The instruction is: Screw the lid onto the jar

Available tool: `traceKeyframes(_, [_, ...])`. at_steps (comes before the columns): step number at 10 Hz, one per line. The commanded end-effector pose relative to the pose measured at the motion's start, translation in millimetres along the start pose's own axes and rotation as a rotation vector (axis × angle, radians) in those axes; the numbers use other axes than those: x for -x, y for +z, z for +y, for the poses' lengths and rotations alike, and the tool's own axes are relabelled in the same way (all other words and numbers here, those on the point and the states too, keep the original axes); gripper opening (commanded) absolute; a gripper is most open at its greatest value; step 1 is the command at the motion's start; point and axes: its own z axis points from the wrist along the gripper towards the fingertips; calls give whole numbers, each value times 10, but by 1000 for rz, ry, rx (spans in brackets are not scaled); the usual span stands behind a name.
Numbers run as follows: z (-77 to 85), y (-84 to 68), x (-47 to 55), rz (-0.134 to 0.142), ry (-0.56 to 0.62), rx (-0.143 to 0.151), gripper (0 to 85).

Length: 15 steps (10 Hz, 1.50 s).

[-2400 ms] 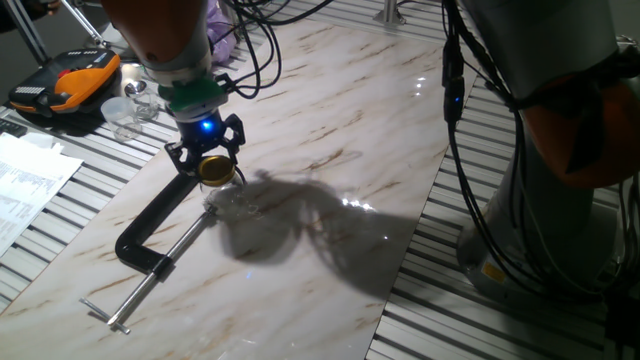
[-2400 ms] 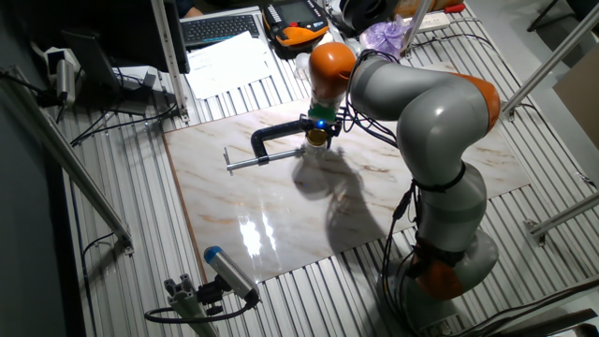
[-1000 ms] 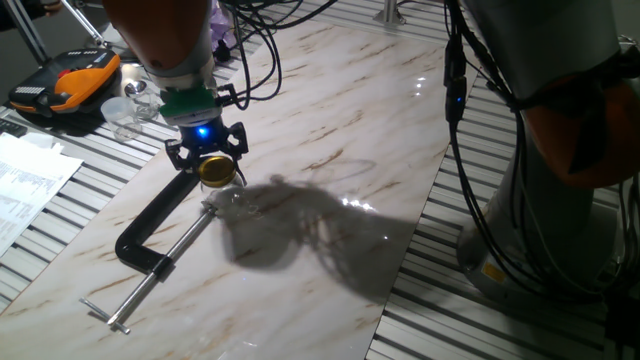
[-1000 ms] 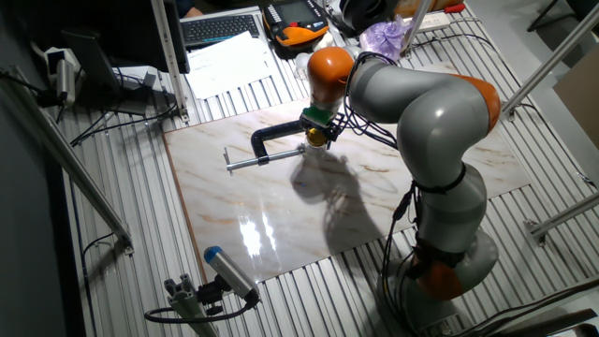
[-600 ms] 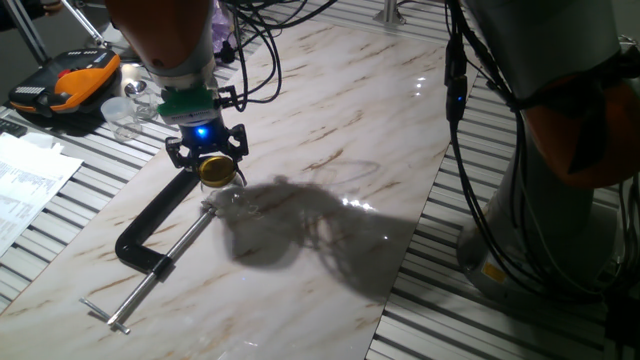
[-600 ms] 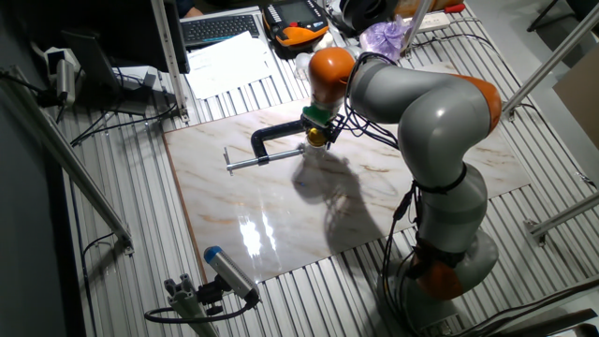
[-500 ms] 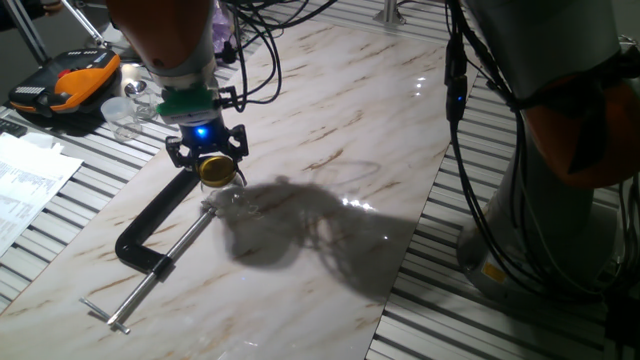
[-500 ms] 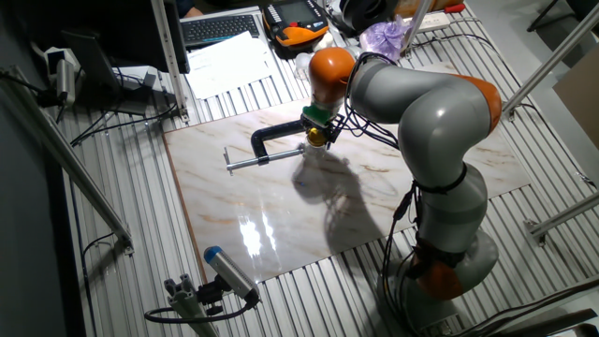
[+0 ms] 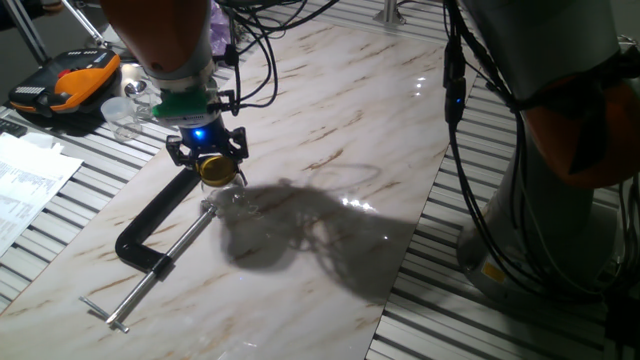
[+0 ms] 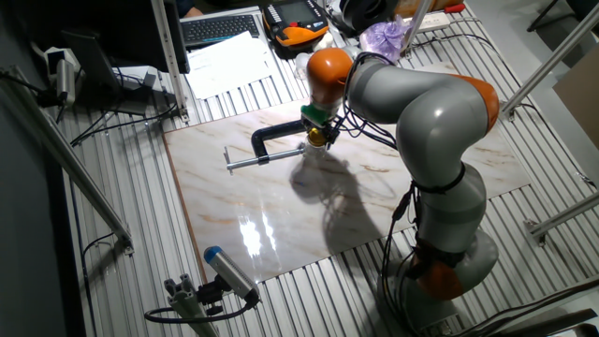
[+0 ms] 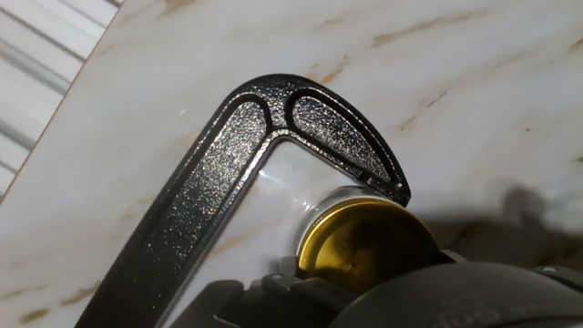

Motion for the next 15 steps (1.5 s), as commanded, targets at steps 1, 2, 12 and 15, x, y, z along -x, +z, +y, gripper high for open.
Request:
traceKeyframes(1, [-3,4,-4,-1,4,-2,170])
traceKeyframes(2, [-3,8,-8,-1,10,-1,170])
traceKeyframes(12, [0,7,-35,1,48,-6,850])
traceKeyframes(15, [-19,-16,-29,-15,33,-22,850])
